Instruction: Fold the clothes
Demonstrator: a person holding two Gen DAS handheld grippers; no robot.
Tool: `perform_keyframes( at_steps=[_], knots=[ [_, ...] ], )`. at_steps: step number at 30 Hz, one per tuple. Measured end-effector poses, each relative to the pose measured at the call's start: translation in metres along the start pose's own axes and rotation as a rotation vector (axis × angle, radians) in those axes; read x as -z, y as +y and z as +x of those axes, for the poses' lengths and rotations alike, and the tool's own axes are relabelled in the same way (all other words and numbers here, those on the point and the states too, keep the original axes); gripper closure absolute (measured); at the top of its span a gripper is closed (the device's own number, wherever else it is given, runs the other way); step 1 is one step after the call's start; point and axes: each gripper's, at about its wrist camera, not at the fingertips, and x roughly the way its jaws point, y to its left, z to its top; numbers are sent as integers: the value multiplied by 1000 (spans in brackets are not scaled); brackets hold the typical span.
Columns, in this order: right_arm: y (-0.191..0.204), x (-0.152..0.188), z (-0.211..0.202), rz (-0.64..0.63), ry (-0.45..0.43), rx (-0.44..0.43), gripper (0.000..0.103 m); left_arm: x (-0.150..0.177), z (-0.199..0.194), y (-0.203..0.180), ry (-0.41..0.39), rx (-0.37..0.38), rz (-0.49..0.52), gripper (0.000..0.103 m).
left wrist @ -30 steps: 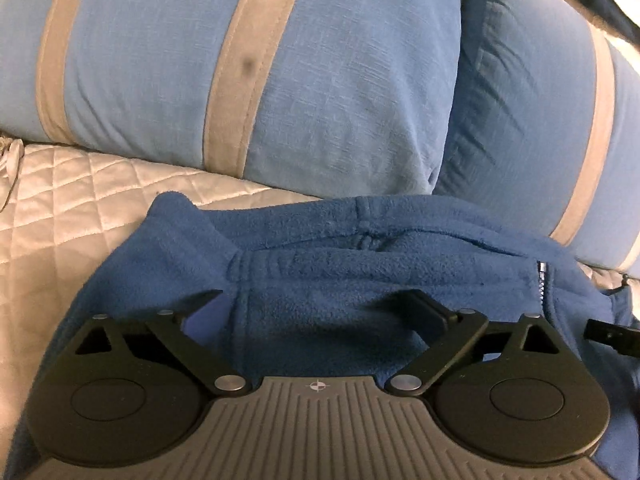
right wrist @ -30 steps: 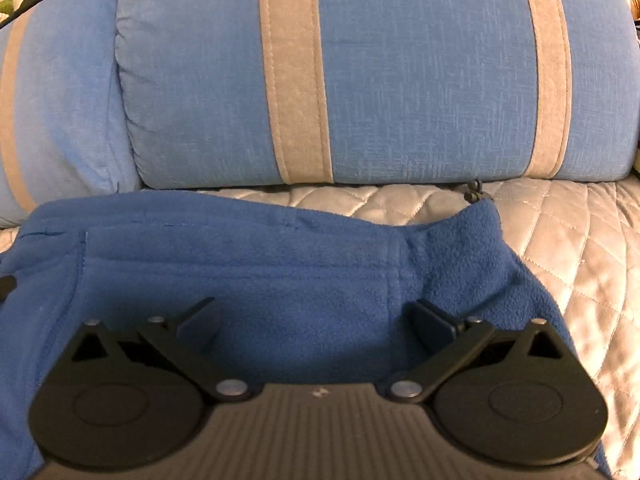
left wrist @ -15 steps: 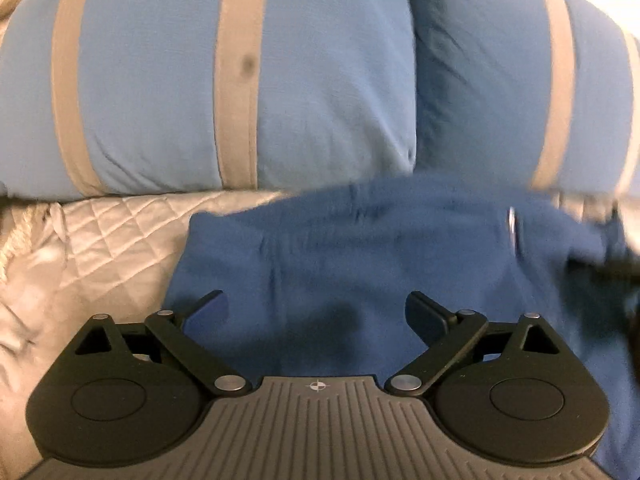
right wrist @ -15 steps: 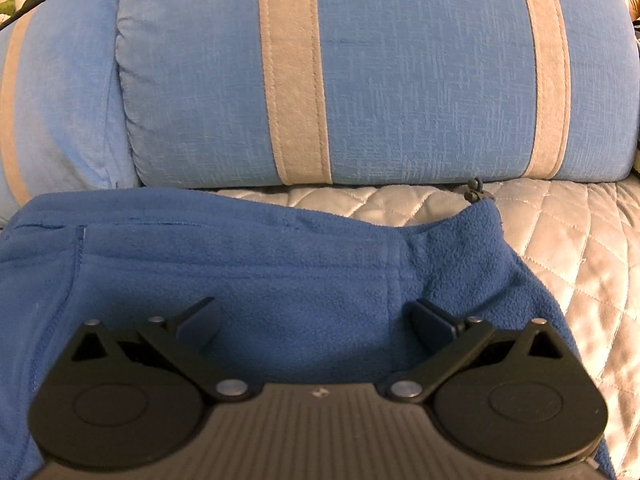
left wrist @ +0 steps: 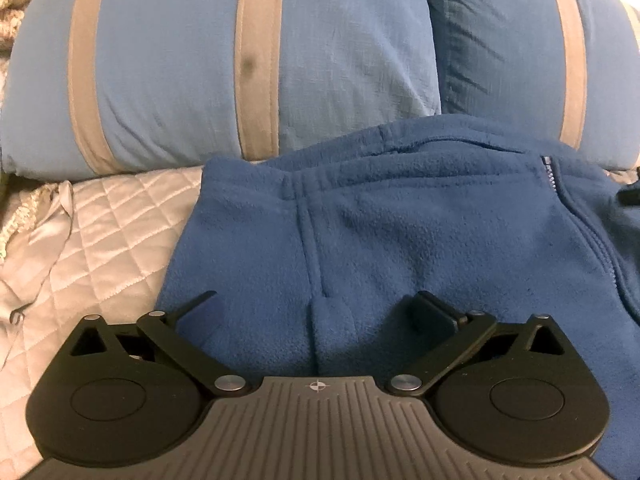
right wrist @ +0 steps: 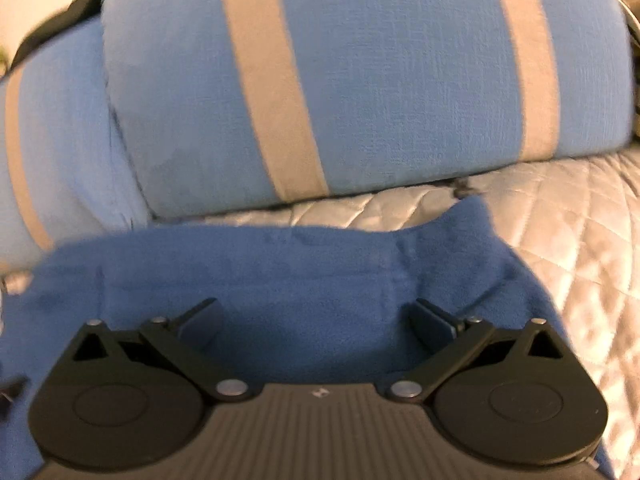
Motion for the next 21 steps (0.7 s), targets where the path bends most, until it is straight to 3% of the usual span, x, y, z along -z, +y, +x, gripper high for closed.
perform_keyframes(
  at_steps=[6, 9, 15, 21],
  knots=[
    [-23, 0, -49, 62, 15, 104, 0, 0, 0, 3, -2, 5, -5, 0],
    [-37, 17, -48, 32, 27, 74, 0, -1, 1, 3, -4, 6, -5, 0],
    [-58, 31, -40, 108, -4, -18, 0, 0, 1, 4, -5, 6, -6, 0],
    [-38, 36, -33, -9, 10, 70, 0, -1, -1, 4, -3, 14, -13, 0]
  ],
)
